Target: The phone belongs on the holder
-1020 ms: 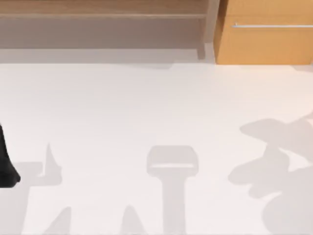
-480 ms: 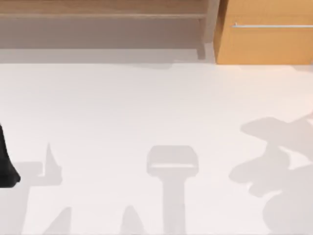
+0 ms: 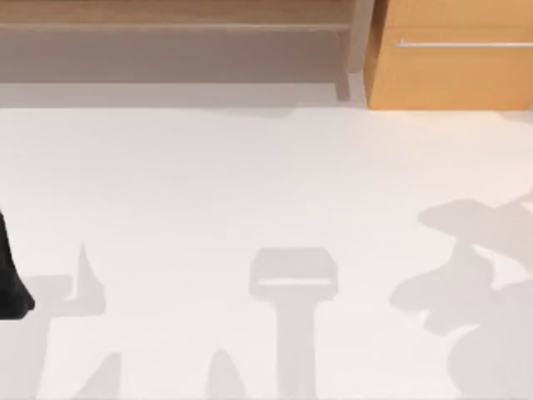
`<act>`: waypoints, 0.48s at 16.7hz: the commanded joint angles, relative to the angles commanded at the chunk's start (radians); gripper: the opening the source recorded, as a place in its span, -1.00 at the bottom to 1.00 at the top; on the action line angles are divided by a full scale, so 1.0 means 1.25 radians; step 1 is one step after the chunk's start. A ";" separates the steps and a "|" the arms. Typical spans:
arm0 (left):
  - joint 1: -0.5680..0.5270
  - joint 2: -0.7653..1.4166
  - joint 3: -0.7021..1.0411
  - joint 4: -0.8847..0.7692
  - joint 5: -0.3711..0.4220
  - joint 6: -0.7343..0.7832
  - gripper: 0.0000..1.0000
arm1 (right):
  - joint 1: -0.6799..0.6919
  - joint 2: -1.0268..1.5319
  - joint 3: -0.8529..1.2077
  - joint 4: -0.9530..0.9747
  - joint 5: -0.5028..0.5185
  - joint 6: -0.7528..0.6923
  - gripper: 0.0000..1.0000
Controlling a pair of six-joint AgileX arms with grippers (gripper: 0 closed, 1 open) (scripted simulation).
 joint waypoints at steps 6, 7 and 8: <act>0.000 0.000 0.000 0.000 0.000 0.000 1.00 | 0.000 0.000 0.000 0.000 0.000 0.000 1.00; 0.000 0.000 0.000 0.000 0.000 0.000 1.00 | 0.000 0.000 0.000 0.000 0.000 0.000 1.00; 0.000 0.000 0.000 0.000 0.000 0.000 1.00 | 0.000 0.000 0.000 0.000 0.000 0.000 1.00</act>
